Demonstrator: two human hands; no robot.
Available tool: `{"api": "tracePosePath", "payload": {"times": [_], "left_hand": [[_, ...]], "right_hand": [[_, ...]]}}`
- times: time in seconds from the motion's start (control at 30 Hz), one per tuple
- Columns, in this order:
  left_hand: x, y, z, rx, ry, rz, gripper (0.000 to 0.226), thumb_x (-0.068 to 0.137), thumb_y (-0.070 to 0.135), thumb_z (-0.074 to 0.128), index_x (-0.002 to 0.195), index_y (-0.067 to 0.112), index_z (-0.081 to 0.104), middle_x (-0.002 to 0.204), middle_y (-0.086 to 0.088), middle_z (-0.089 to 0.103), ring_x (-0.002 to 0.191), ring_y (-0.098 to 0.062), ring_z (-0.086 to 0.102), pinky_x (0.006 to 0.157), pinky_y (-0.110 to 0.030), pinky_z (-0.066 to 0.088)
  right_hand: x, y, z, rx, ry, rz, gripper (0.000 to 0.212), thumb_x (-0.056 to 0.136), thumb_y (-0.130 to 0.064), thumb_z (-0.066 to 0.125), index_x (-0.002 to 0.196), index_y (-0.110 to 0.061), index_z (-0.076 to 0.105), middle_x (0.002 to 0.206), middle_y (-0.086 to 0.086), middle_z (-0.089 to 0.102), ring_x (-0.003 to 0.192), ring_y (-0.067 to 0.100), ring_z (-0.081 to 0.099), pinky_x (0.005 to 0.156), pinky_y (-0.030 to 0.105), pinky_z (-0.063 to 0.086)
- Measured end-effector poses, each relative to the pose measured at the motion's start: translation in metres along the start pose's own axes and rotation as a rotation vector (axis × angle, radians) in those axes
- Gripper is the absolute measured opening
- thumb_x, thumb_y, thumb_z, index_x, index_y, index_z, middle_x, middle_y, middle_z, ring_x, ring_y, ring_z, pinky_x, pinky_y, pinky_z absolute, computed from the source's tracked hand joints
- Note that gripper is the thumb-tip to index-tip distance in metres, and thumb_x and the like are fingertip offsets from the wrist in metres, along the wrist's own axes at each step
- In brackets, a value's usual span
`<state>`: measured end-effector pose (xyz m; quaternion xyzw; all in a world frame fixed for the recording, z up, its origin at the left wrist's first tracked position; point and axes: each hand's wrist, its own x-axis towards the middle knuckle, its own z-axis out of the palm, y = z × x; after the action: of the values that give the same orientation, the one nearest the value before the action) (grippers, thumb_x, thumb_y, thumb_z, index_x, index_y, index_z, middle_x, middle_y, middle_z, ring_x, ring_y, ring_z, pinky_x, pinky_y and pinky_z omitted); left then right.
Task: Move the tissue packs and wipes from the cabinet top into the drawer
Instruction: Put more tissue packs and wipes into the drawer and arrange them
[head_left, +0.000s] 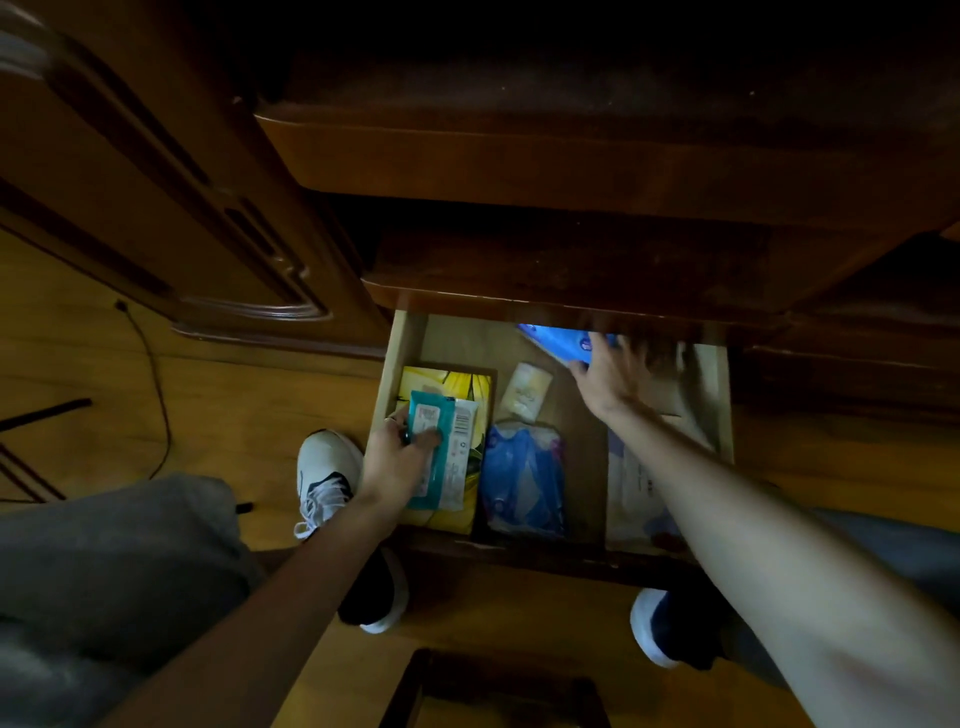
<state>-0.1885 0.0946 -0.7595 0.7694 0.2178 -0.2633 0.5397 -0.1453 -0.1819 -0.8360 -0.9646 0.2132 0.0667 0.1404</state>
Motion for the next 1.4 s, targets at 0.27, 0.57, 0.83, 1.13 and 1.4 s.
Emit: {"api": "tracePosePath", "payload": {"times": [0.27, 0.57, 0.83, 1.13, 1.4], "left_hand": [[-0.003, 0.001, -0.01, -0.079, 0.012, -0.024, 0.021, 0.097, 0.017, 0.063, 0.117, 0.015, 0.063, 0.106, -0.005, 0.074, 0.096, -0.023, 0.072, 0.084, -0.049, 0.06], [-0.002, -0.002, -0.014, -0.1, 0.004, -0.028, 0.014, 0.097, 0.017, 0.061, 0.112, 0.018, 0.063, 0.105, -0.001, 0.075, 0.096, -0.02, 0.073, 0.083, -0.047, 0.061], [-0.001, -0.005, -0.017, -0.08, 0.017, -0.024, 0.012, 0.096, 0.018, 0.063, 0.103, 0.028, 0.064, 0.102, 0.002, 0.076, 0.093, -0.018, 0.074, 0.081, -0.045, 0.061], [-0.003, 0.004, -0.006, -0.065, 0.011, -0.027, 0.011, 0.096, 0.02, 0.064, 0.107, 0.021, 0.065, 0.102, -0.003, 0.075, 0.093, -0.023, 0.073, 0.083, -0.047, 0.061], [-0.012, 0.004, 0.0, -0.023, -0.011, 0.027, 0.01, 0.098, 0.018, 0.061, 0.096, 0.027, 0.064, 0.094, 0.001, 0.074, 0.081, -0.012, 0.073, 0.063, -0.029, 0.059]], "right_hand": [[0.011, -0.088, 0.009, 0.073, -0.239, -0.388, 0.063, 0.1, -0.014, 0.054, 0.155, -0.041, 0.036, 0.142, 0.005, 0.056, 0.107, 0.028, 0.065, 0.083, 0.04, 0.058], [0.024, -0.082, -0.001, 0.269, -0.403, -0.367, 0.049, 0.102, -0.035, 0.047, 0.15, -0.047, 0.045, 0.13, -0.01, 0.063, 0.063, 0.009, 0.059, 0.056, 0.021, 0.044], [0.014, -0.088, 0.021, 0.531, -0.439, -0.084, 0.055, 0.098, -0.038, 0.063, 0.146, -0.02, 0.044, 0.128, 0.005, 0.061, 0.089, 0.009, 0.063, 0.069, 0.025, 0.052], [-0.006, -0.049, 0.026, 0.391, -0.335, -0.058, 0.054, 0.106, -0.032, 0.046, 0.157, -0.028, 0.03, 0.15, 0.01, 0.047, 0.115, 0.028, 0.061, 0.082, 0.037, 0.051], [-0.025, 0.0, 0.018, 0.144, -0.233, 0.089, 0.042, 0.095, -0.03, 0.068, 0.13, -0.018, 0.048, 0.115, 0.008, 0.066, 0.094, 0.025, 0.065, 0.069, 0.037, 0.052]]}}
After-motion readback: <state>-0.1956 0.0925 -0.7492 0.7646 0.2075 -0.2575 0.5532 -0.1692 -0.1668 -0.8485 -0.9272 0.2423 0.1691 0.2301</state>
